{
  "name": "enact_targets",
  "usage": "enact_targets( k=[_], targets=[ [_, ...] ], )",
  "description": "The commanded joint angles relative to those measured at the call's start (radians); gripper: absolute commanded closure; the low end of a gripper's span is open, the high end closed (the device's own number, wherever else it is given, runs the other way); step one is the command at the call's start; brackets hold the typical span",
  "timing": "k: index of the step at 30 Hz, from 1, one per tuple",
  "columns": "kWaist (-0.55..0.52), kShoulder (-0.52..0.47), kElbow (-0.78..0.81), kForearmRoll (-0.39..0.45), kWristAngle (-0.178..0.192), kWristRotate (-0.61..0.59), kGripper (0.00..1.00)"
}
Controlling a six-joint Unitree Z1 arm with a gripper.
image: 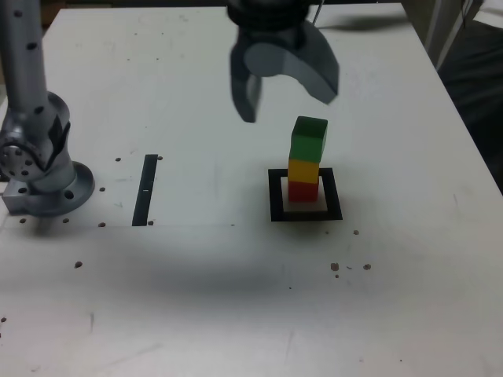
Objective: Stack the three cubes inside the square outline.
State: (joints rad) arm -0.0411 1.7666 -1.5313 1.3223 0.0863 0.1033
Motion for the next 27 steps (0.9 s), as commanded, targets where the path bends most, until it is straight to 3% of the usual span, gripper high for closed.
enact_targets(
  k=[1,9,18,27],
  targets=[
    [-0.002,-0.031,0.028,-0.005,0.006,-0.011,0.01],
    [0.006,-0.14,0.196,-0.007,0.017,-0.063,0.01],
    [0.052,-0.237,0.41,-0.054,-0.021,-0.074,0.0],
    [0.067,-0.298,0.628,-0.169,-0.058,-0.069,0.0]
  ],
)
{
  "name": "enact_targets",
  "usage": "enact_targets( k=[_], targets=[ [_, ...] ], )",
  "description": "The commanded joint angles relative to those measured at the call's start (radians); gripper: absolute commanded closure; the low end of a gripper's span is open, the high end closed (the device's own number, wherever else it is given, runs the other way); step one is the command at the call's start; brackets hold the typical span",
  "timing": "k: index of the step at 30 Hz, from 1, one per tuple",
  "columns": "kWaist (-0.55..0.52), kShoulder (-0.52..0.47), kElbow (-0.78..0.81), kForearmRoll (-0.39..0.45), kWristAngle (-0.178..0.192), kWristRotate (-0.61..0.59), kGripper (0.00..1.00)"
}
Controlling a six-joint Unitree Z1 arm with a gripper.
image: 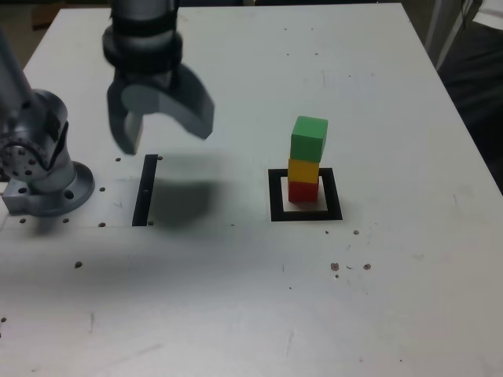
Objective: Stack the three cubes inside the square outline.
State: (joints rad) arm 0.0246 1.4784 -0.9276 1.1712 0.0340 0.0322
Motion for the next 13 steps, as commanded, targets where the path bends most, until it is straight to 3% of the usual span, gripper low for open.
enact_targets(
  k=[1,13],
  targets=[
    [0.001,-0.013,0.047,-0.035,-0.01,0.003,0.0],
    [0.001,-0.028,0.195,-0.133,-0.034,0.014,0.0]
  ],
)
